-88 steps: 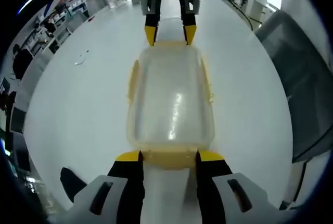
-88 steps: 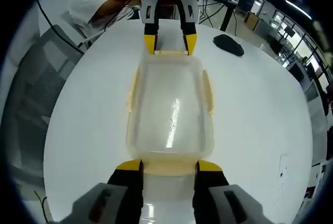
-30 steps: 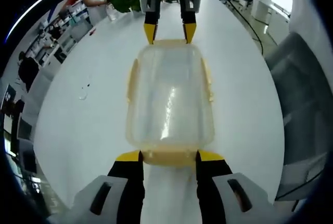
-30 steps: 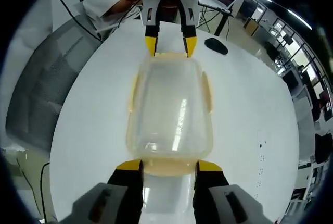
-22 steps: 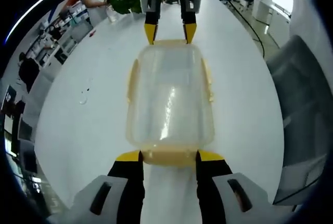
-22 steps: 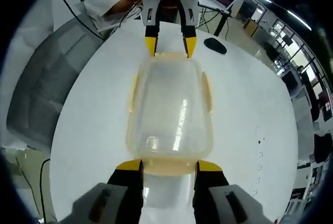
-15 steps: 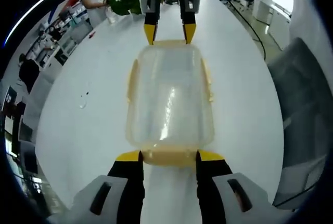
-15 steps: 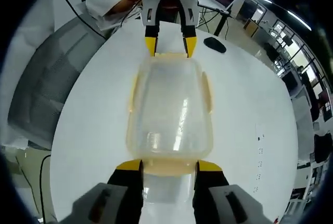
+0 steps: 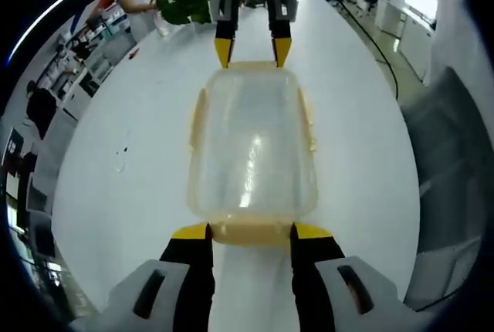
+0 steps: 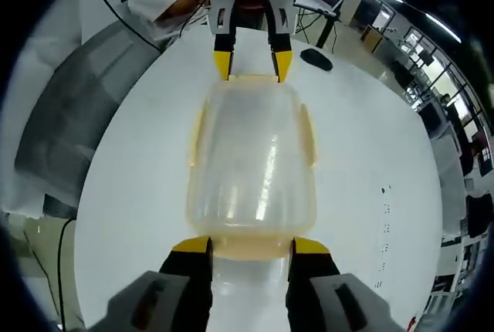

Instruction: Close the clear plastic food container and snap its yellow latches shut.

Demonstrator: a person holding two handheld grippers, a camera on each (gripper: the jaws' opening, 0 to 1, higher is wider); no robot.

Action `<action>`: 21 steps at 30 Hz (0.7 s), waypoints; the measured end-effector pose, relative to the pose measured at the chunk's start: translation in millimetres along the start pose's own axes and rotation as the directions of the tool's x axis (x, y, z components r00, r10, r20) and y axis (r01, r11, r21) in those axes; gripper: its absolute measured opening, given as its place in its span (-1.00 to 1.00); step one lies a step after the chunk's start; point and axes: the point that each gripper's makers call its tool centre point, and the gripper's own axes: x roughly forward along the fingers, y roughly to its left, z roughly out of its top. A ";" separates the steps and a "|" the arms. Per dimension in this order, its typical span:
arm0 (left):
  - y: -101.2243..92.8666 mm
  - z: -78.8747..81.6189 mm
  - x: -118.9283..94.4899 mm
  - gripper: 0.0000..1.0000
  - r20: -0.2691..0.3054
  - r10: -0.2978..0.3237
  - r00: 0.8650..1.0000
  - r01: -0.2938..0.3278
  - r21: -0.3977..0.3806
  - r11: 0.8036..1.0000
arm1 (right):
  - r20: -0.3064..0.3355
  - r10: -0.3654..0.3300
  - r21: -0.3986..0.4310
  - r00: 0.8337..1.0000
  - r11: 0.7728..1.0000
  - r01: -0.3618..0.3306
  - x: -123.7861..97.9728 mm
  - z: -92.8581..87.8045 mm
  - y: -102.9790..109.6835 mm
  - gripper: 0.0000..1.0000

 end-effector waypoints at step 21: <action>5.0 36.2 22.2 -0.26 0.005 -0.011 1.000 0.011 0.010 1.000 | -0.013 0.010 0.028 1.000 1.000 -0.010 -12.7 -39.5 -1.7 -0.30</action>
